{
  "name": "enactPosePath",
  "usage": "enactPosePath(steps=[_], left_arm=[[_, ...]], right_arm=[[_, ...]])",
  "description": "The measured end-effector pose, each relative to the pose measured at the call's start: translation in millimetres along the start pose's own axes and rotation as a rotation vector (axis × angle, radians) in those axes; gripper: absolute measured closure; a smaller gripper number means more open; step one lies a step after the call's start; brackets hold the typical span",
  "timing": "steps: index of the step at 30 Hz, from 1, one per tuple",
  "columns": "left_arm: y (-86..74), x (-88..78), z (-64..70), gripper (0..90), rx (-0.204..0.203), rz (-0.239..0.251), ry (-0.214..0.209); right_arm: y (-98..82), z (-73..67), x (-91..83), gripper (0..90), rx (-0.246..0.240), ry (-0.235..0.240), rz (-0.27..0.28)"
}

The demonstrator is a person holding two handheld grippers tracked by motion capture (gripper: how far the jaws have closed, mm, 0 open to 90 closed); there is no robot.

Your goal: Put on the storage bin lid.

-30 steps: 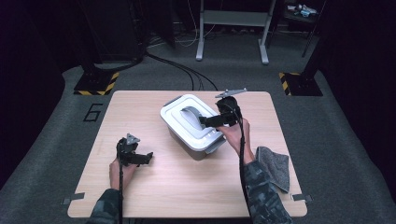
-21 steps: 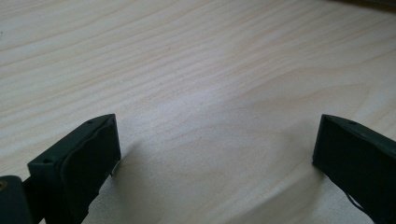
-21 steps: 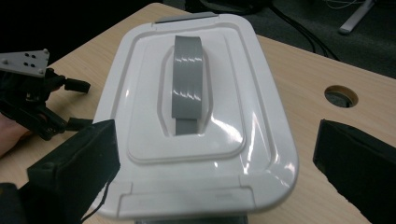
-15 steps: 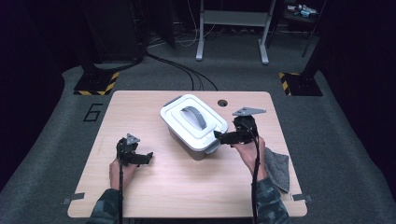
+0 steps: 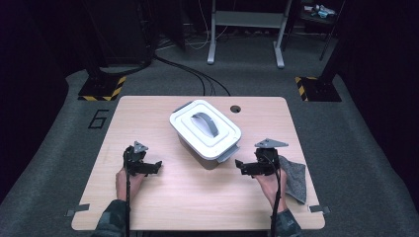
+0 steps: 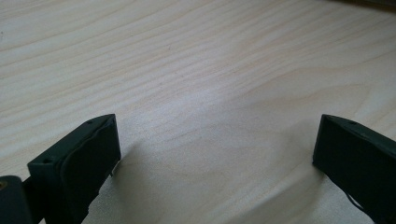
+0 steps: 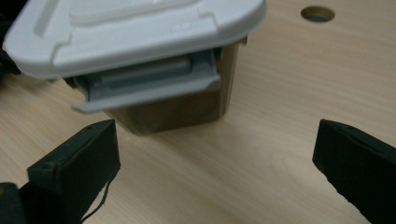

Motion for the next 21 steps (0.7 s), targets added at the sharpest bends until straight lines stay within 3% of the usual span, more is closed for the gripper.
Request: enactPosePath(steps=[6, 10, 17, 21], left_arm=[[0.5, 0.9, -0.1, 0.4, -0.004, 0.011, 0.007], [-0.2, -0.1, -0.4, 0.4, 0.004, -0.003, -0.002], [0.2, 0.5, -0.2, 0.4, 0.0, 0.005, 0.001], [0.1, 0.5, -0.2, 0.5, 0.001, 0.004, 0.0]], right_arm=[[-49.6, -7.2, 15.6, 0.4, 0.012, -0.014, -0.067], [-70.7, -9.3, 23.0, 0.6, 0.004, -0.019, -0.094], [-89.8, -8.4, 30.5, 0.0, -0.006, -0.034, -0.132], [-91.6, -6.6, 31.6, 0.0, -0.056, -0.06, -0.119]])
Point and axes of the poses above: each handheld gripper's, and its own axes: x roughly forward along the jaws, y roughly out of its top, z roughly to its right, the point moved 9 cm from there along x, roughly forward along the jaws, and after that the axes turned 10 degrees about z, right-handed, at the moved point
